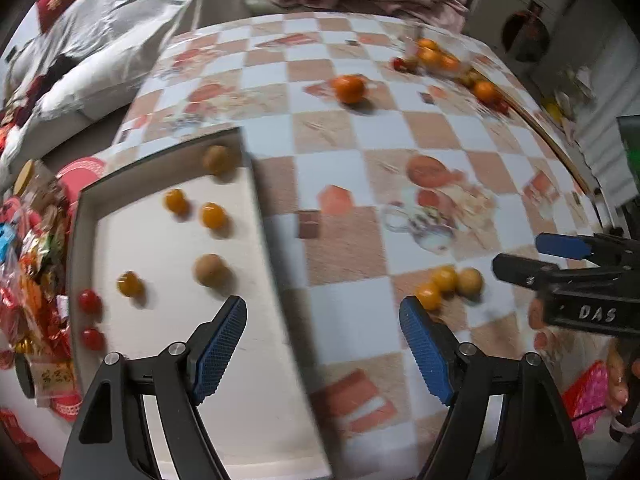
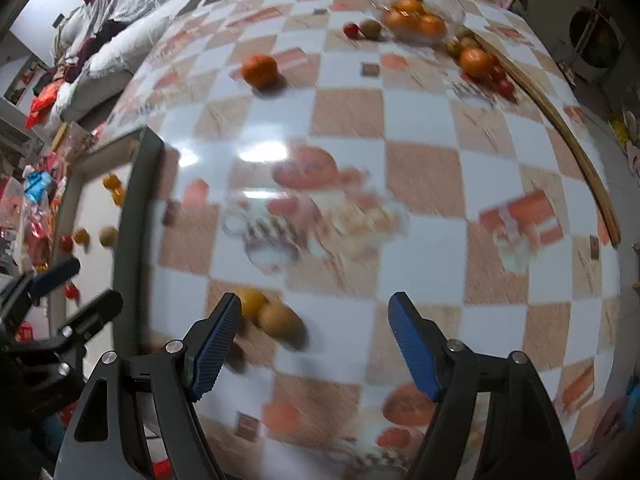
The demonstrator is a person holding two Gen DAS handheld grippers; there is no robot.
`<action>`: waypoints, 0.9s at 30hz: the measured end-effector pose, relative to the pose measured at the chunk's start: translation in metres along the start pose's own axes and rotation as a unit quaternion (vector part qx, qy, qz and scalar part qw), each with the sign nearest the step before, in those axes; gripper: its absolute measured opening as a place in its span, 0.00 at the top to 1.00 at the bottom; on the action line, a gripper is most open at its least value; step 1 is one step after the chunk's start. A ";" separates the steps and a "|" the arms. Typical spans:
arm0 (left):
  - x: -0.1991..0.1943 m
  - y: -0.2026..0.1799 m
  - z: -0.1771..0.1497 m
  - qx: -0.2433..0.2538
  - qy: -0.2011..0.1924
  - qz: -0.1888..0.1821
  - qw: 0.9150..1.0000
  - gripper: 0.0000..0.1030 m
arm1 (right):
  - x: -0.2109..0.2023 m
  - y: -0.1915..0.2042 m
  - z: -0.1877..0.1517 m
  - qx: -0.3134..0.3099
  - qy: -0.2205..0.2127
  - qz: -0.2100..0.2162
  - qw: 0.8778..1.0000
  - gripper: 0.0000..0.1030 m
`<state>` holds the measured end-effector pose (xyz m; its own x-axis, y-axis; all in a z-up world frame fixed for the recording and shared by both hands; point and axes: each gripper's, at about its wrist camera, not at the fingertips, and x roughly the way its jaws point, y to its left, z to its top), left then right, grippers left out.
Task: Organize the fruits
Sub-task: 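Grasp a brown kiwi with the right tool while the left grasps a dark cherry tomato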
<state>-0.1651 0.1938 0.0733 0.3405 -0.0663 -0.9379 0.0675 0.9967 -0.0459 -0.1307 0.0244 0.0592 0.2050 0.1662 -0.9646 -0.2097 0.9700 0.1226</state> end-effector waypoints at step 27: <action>0.046 -0.059 -0.024 0.037 0.042 -0.017 0.998 0.23 | 0.041 0.006 0.005 -0.055 0.061 0.087 0.993 0.73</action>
<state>-0.1764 0.1330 0.0250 0.2581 -0.0931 -0.9616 0.1486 0.9873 -0.0558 -0.1191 0.0376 0.0214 0.0396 0.3010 -0.9528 -0.3355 0.9022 0.2711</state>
